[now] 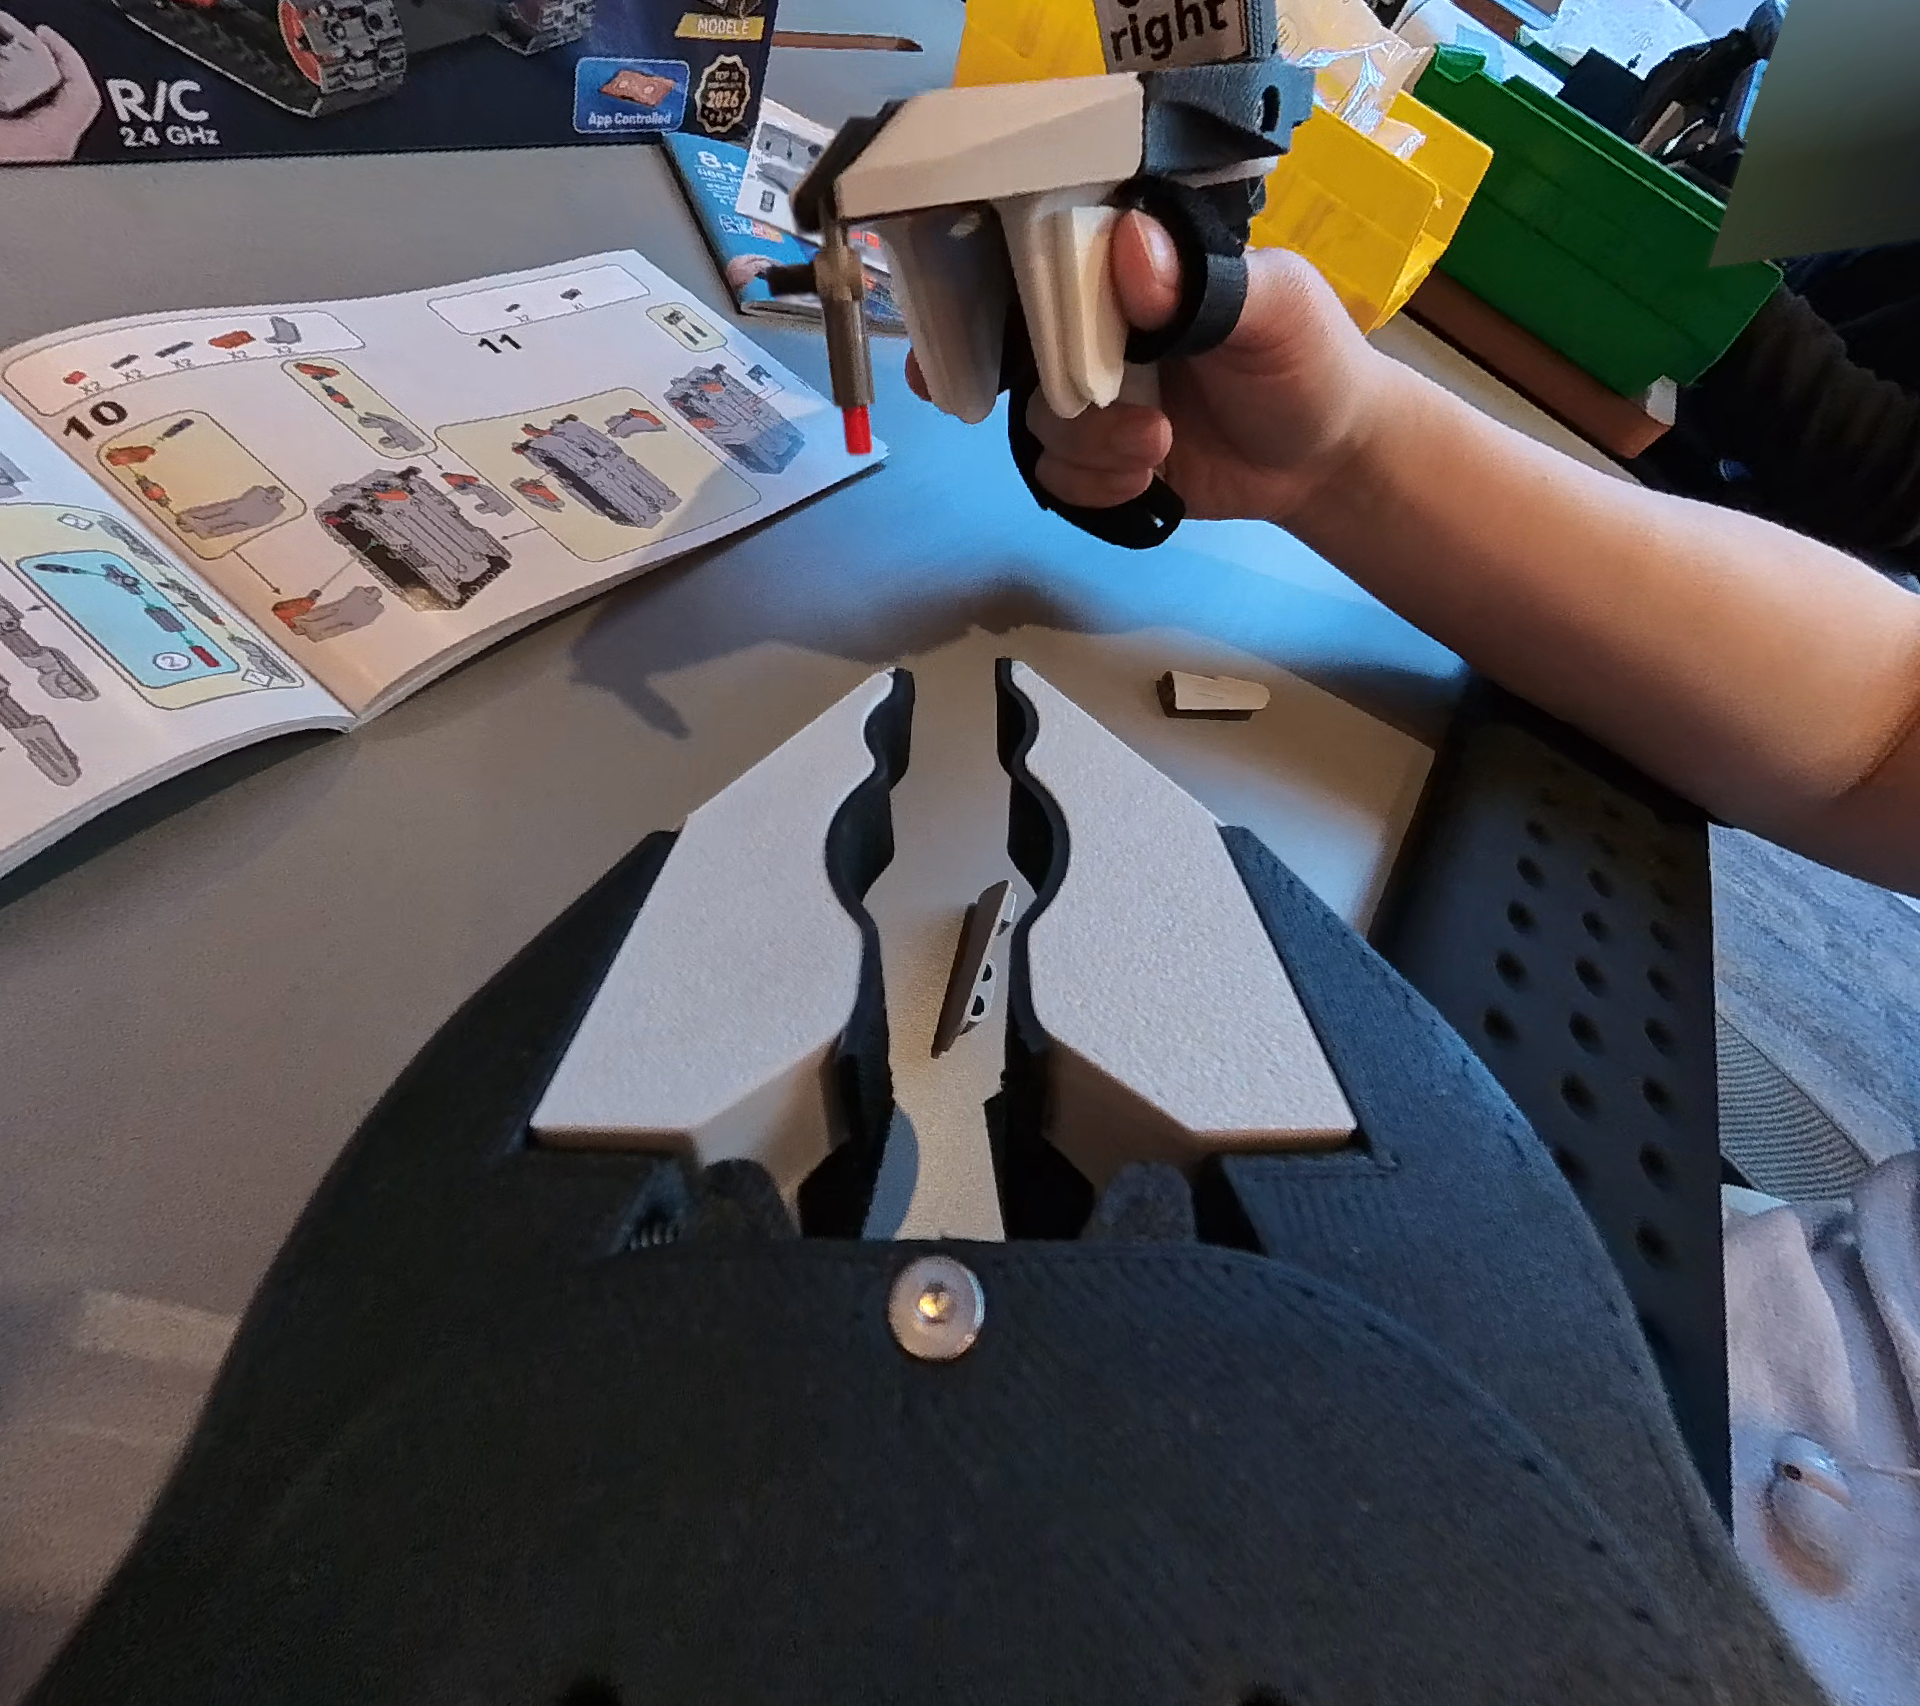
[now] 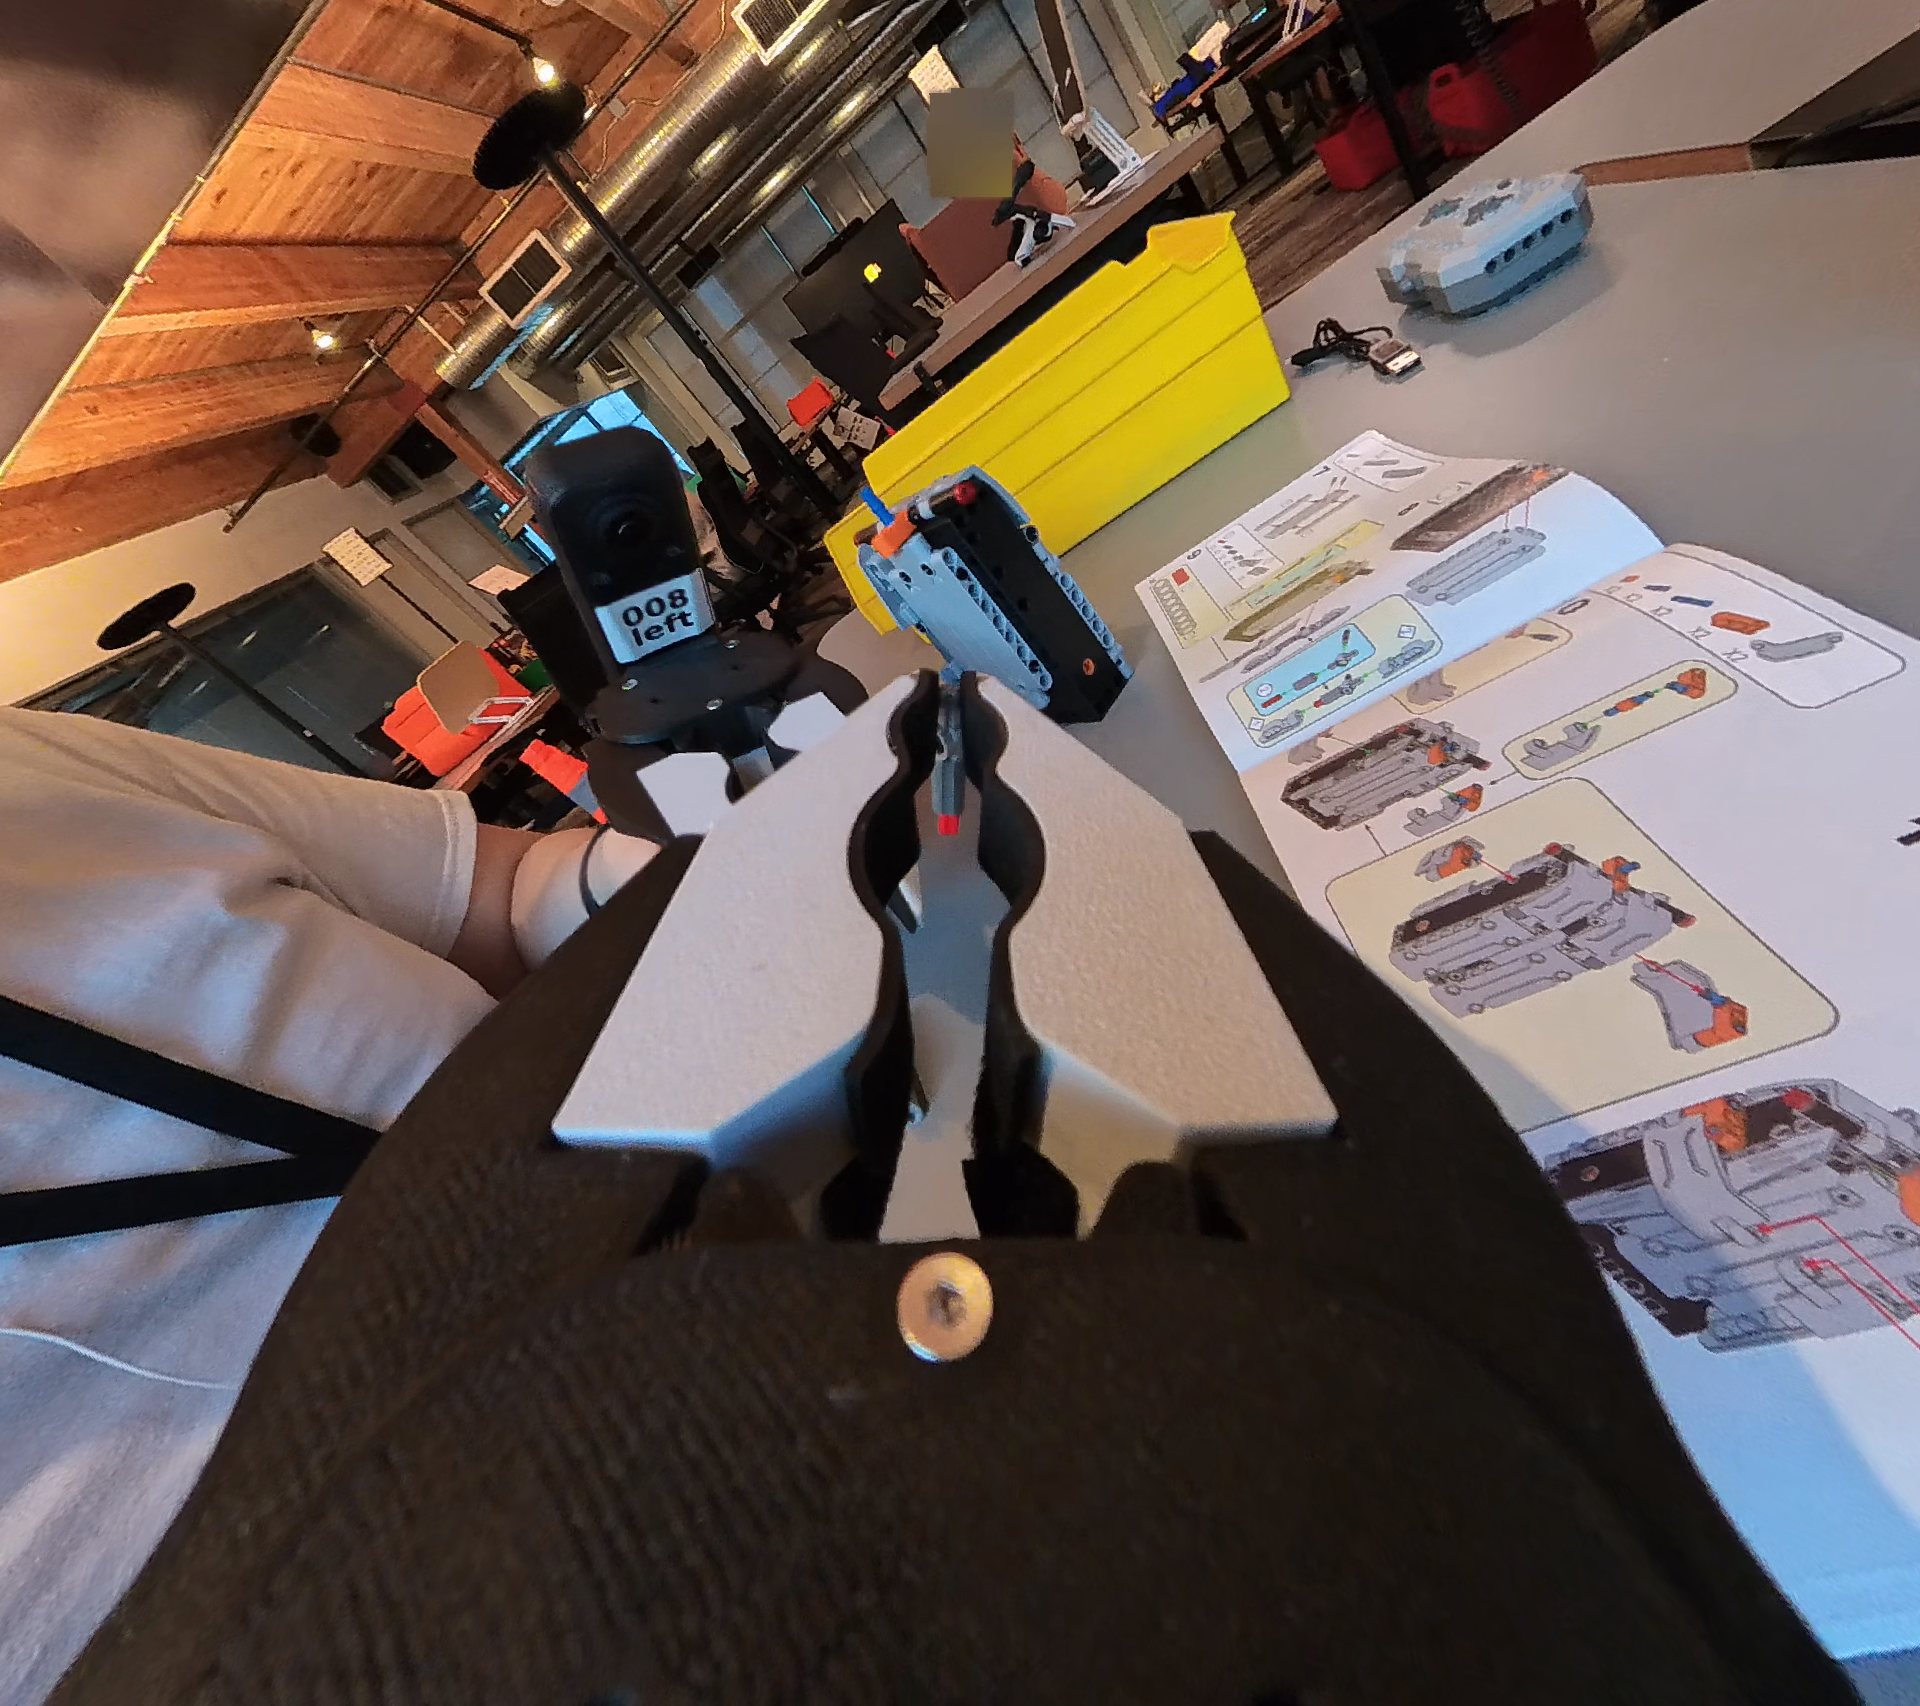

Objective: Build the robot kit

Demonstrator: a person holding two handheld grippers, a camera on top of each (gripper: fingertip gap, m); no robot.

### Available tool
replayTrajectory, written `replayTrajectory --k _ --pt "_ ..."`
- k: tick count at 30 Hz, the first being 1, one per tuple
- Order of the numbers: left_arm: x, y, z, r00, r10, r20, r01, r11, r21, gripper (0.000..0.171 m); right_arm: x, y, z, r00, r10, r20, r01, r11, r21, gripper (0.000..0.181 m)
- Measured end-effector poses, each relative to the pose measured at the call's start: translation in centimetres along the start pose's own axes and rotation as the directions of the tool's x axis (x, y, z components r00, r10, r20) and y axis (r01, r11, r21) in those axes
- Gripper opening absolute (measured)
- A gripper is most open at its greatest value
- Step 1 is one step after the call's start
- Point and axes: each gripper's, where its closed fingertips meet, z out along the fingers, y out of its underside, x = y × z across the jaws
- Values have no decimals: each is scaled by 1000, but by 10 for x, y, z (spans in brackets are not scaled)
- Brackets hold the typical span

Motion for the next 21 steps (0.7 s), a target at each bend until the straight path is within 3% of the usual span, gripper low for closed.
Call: replayTrajectory --k 16,21 --pt "-1 -1 -1 1000 1 7 -1 1000 4 14 -6 -4 0 1000 -1 5 1 1000 10 1" --pt "-9 -10 -7 999 -18 43 15 998 58 24 -8 0 3 1000 7 -22 -8 1000 -18 1"
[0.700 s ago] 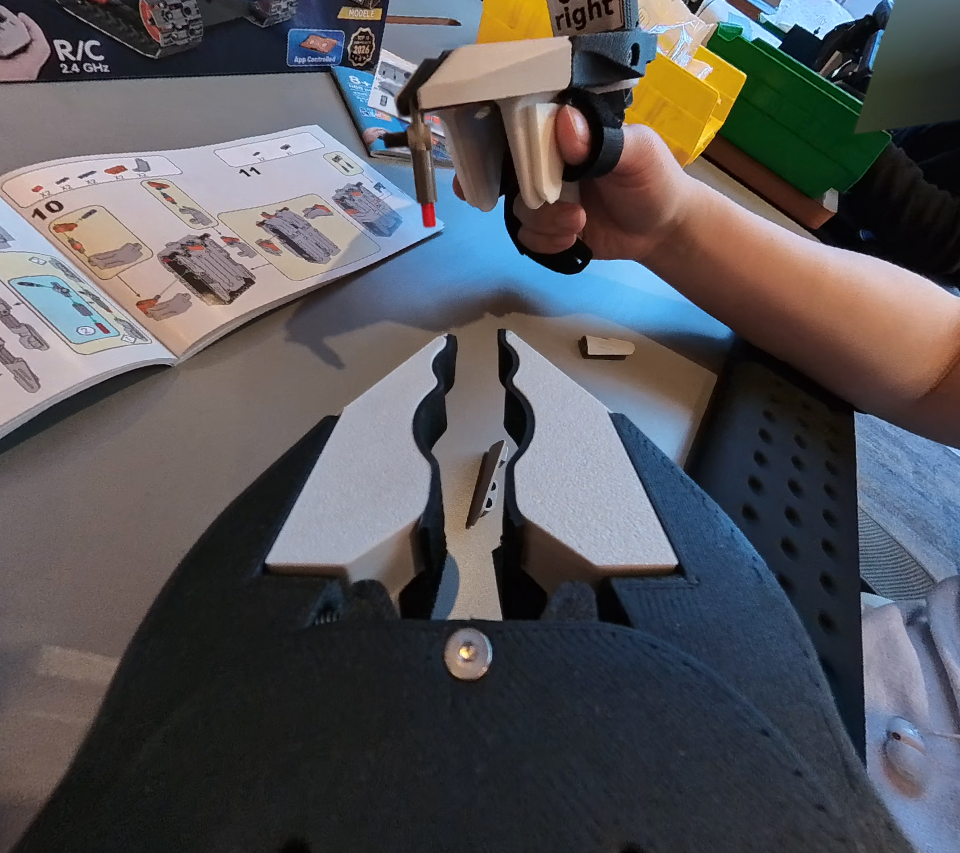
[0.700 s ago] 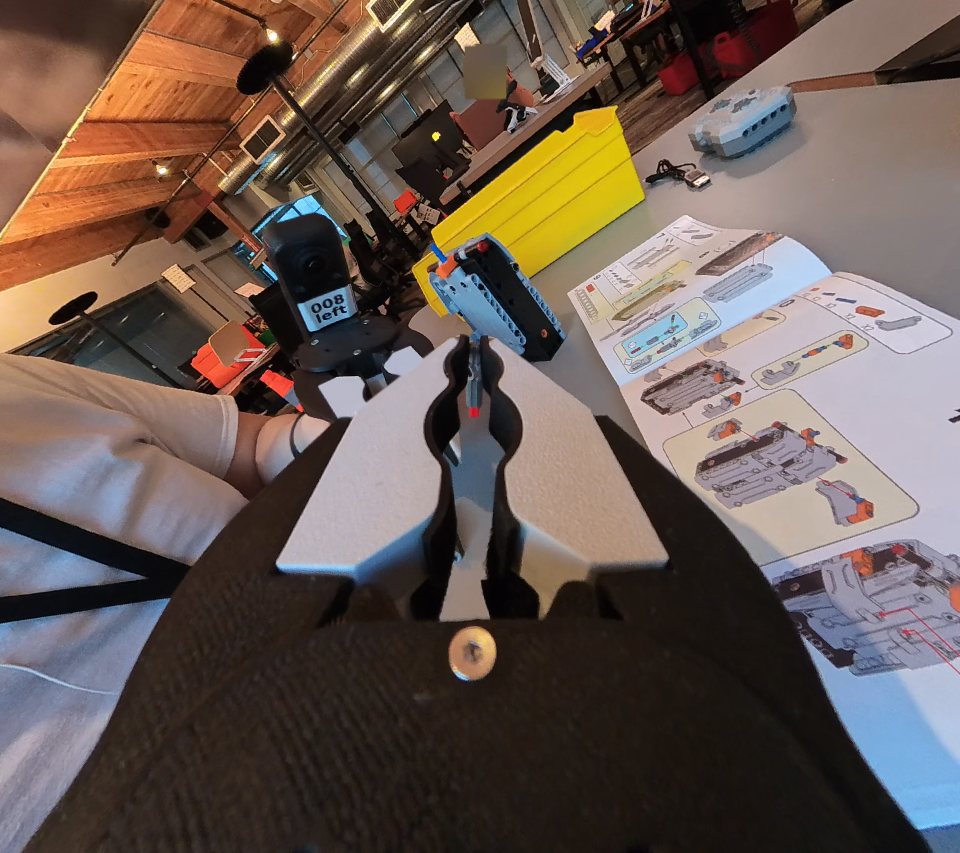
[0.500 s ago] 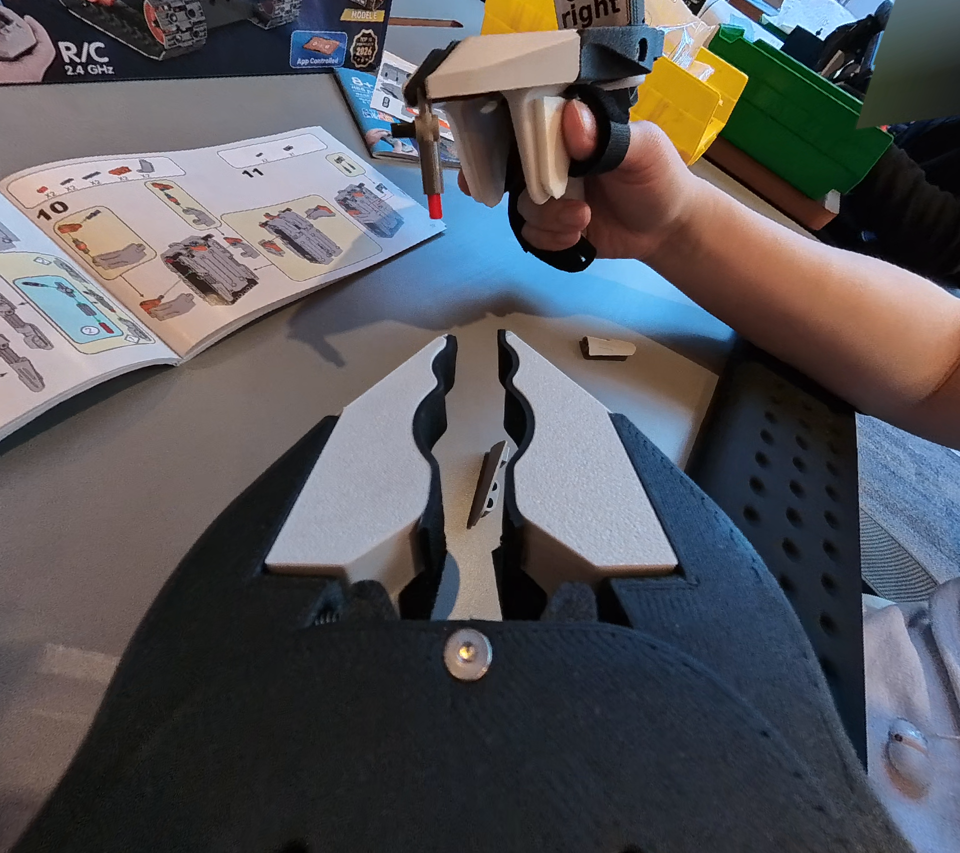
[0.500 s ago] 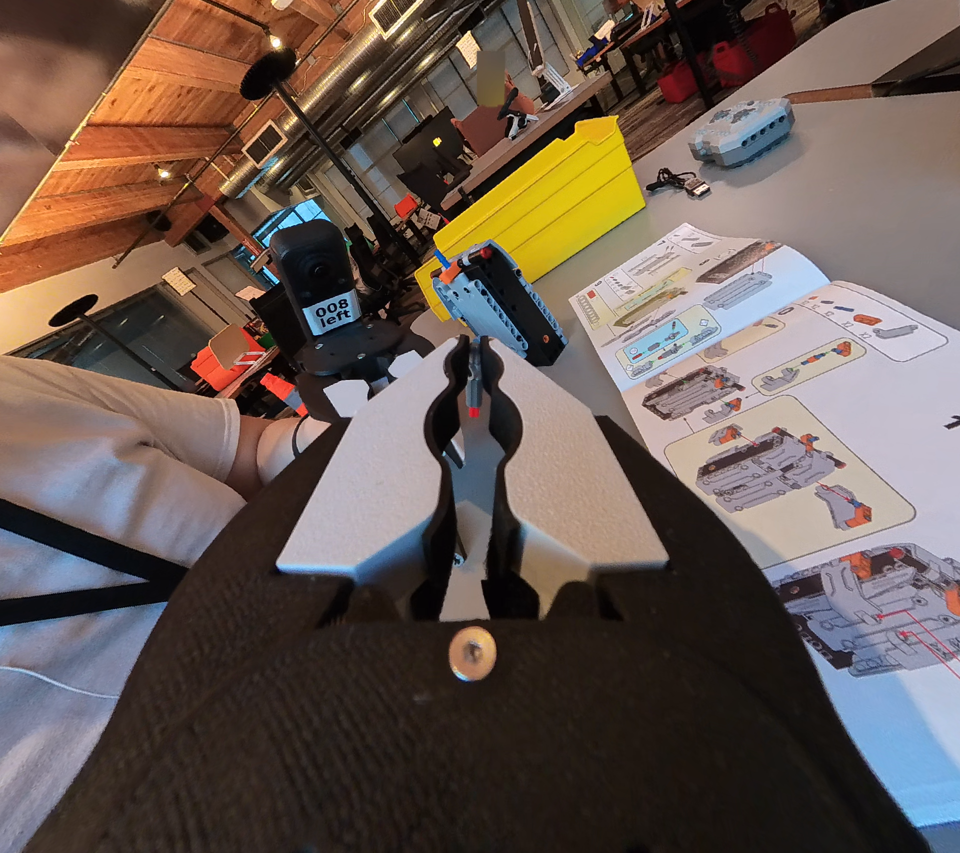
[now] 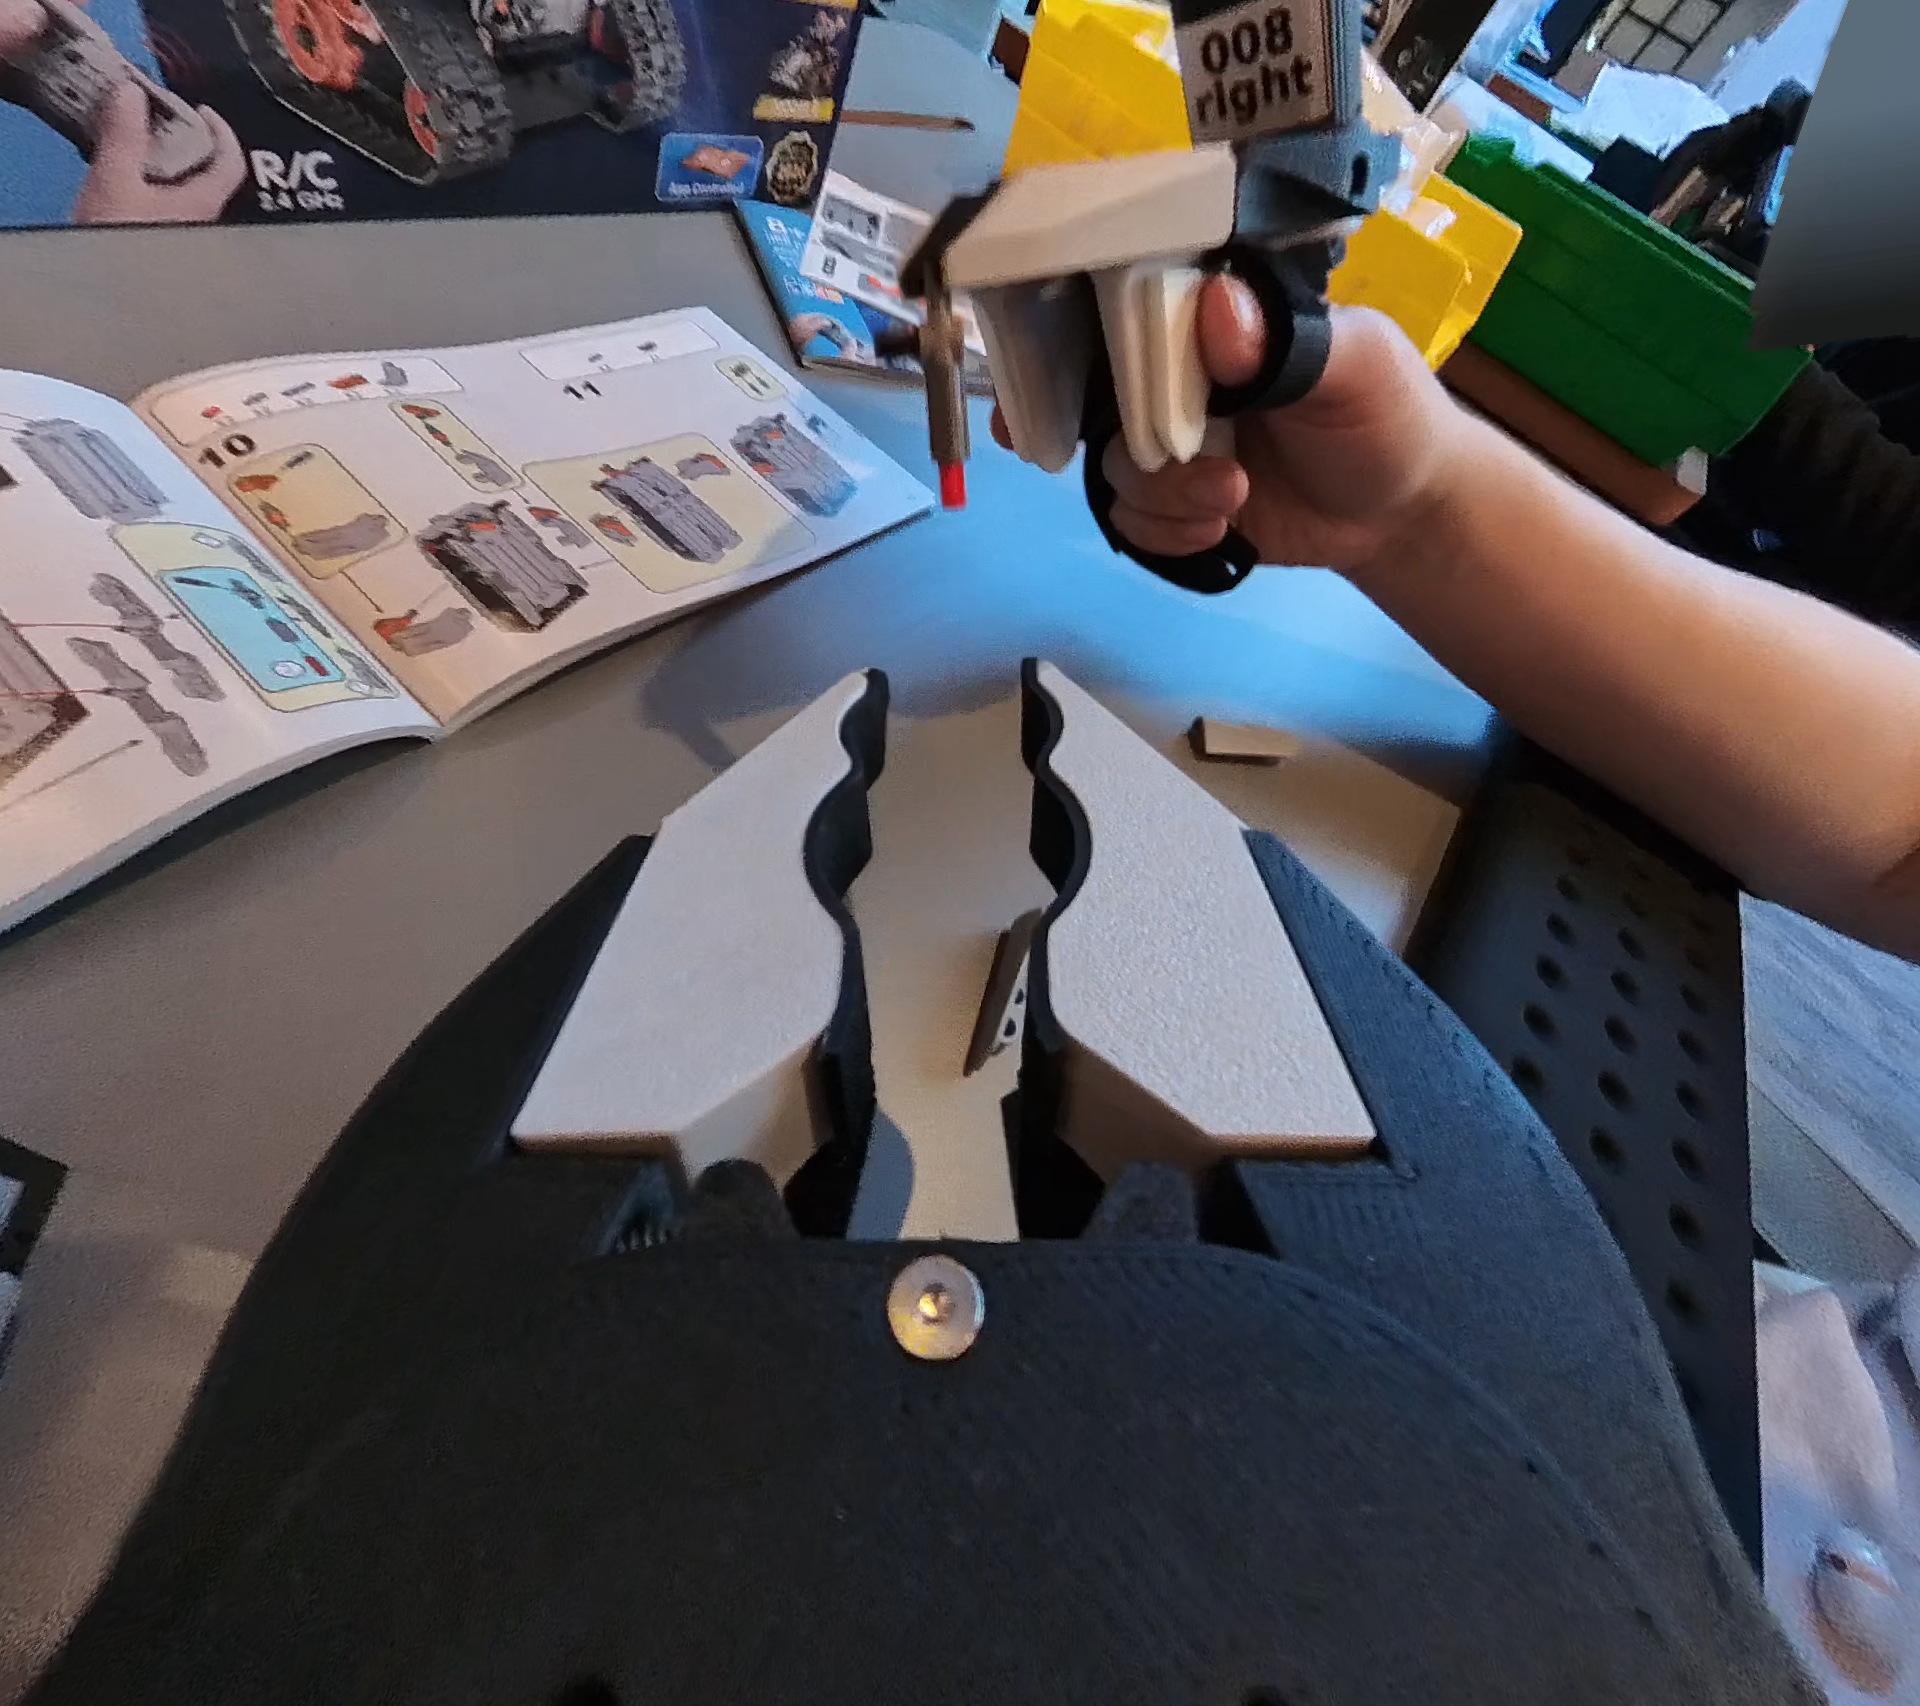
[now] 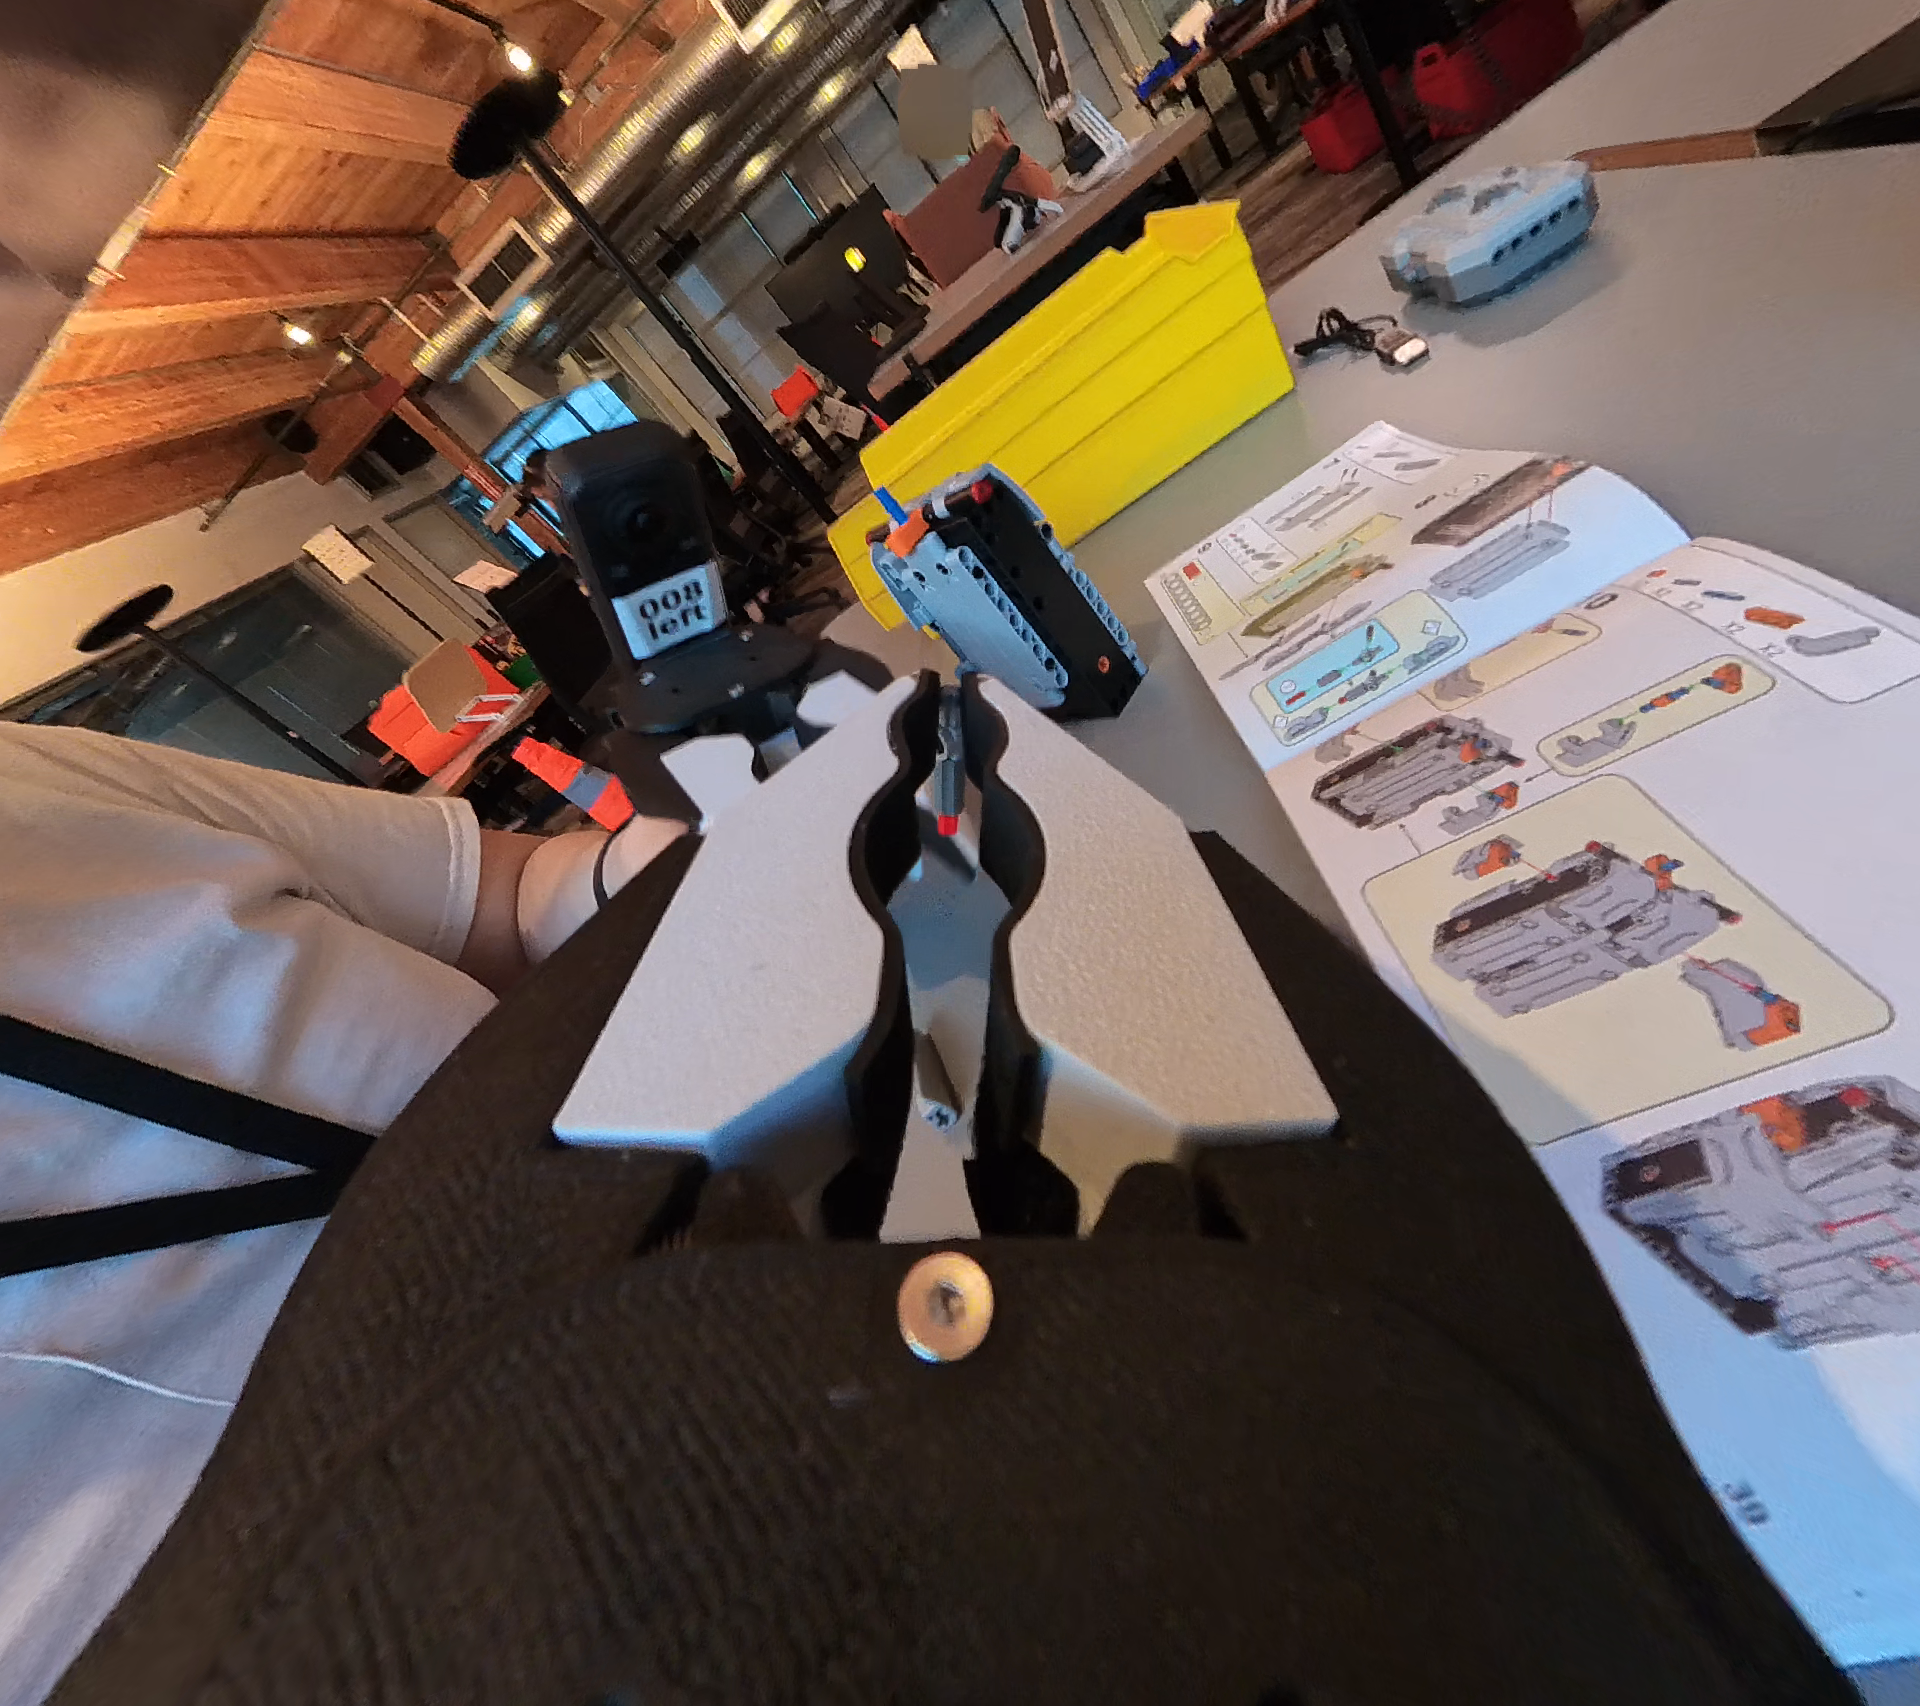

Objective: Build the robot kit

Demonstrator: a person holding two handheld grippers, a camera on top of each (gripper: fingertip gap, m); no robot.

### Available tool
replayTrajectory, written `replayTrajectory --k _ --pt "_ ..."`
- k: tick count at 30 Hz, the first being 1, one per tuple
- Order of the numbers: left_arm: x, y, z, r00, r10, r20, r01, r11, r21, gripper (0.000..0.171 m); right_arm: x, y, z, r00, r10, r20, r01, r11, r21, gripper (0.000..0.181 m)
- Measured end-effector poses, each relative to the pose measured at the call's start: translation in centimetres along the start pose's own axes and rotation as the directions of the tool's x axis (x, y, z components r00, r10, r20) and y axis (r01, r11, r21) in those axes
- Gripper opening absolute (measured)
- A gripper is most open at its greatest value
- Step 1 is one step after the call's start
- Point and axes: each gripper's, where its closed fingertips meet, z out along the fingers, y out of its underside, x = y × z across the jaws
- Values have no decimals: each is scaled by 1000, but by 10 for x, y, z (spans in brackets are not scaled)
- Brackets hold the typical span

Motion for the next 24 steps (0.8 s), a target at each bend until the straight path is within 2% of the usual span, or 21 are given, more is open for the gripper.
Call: replayTrajectory --k 3,7,11,18,24 --pt "-1 -12 -5 1000 2 7 -2 998 67 32 5 11 4 993 1 -116 -11 997 -80 2" --pt "5 -12 -4 999 1 -37 2 998 67 28 -15 19 15 997 -16 -79 5 992 -128 2" --pt "10 -14 -5 997 -11 -77 17 997 78 16 -19 28 22 998 -16 -62 6 987 -160 2" --pt "0 -6 -1 1000 11 -13 -11 1000 28 11 -12 32 25 992 41 -120 -59 986 -155 2" --pt "2 -8 -1 1000 8 -25 -7 999 38 7 -13 39 30 991 41 -130 -64 982 -180 2"
